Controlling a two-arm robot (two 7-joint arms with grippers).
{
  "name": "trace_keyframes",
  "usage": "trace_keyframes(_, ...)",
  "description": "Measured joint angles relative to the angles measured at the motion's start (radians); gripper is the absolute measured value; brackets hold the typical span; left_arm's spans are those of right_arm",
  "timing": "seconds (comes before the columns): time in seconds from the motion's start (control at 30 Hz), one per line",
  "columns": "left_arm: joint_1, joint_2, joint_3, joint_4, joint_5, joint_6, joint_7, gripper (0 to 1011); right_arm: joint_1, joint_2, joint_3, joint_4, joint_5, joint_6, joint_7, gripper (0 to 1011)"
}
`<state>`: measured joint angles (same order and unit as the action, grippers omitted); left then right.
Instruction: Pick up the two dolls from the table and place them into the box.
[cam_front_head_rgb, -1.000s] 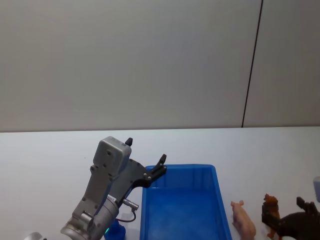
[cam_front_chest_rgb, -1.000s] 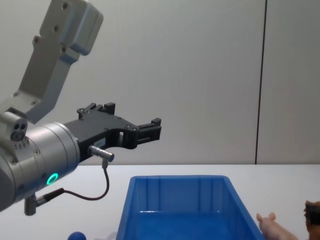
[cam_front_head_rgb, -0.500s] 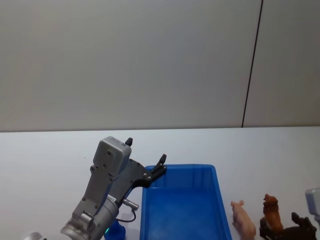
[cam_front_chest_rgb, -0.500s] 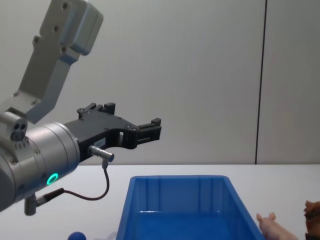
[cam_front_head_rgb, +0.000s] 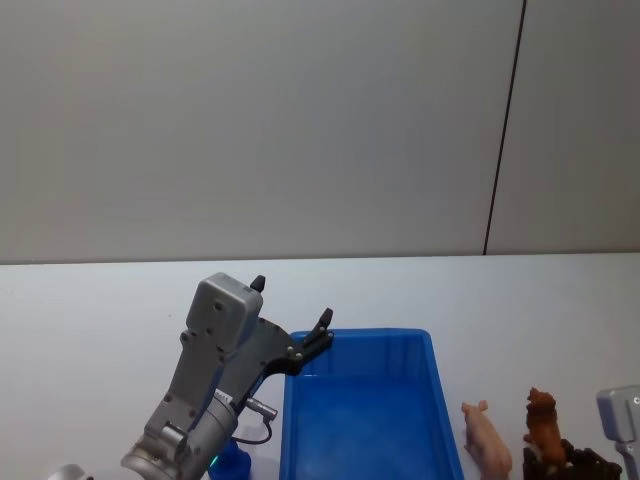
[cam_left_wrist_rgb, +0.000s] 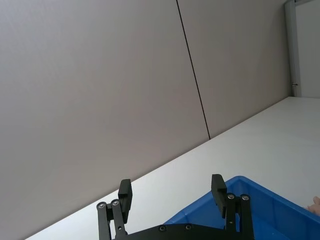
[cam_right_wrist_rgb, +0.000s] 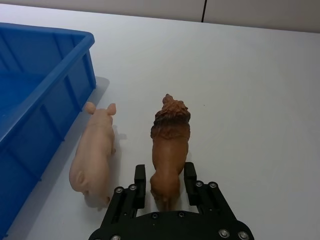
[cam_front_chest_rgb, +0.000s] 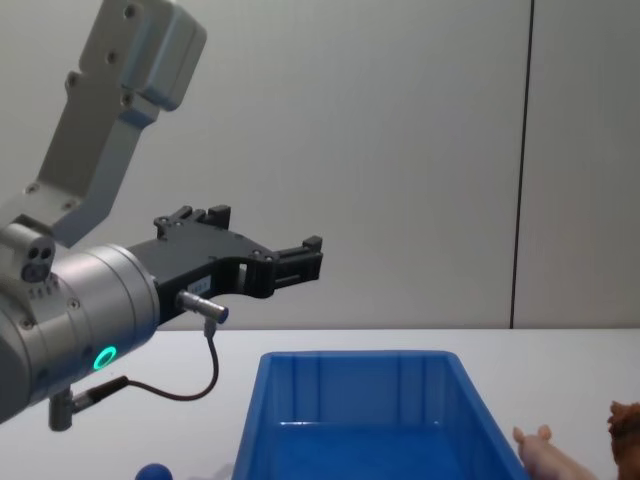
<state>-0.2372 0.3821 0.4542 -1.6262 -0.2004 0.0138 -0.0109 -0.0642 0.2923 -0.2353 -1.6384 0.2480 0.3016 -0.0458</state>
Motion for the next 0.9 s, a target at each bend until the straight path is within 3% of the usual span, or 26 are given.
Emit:
trace_keyframes(0.23, 0.0, 0.0, 0.0, 0.0, 0.0, 0.0, 0.0, 1001, -0.004, -0.004, -0.001, -0.01, -0.013, -0.008, -0.005, 299)
trace_keyframes(0.63, 0.0, 0.0, 0.0, 0.0, 0.0, 0.0, 0.0, 1001, -0.011, -0.005, -0.004, -0.083, -0.058, -0.056, -0.006, 290)
trace_keyframes(0.9, 0.0, 0.0, 0.0, 0.0, 0.0, 0.0, 0.0, 1001, 0.005, -0.013, -0.011, -0.122, -0.084, -0.09, 0.044, 290)
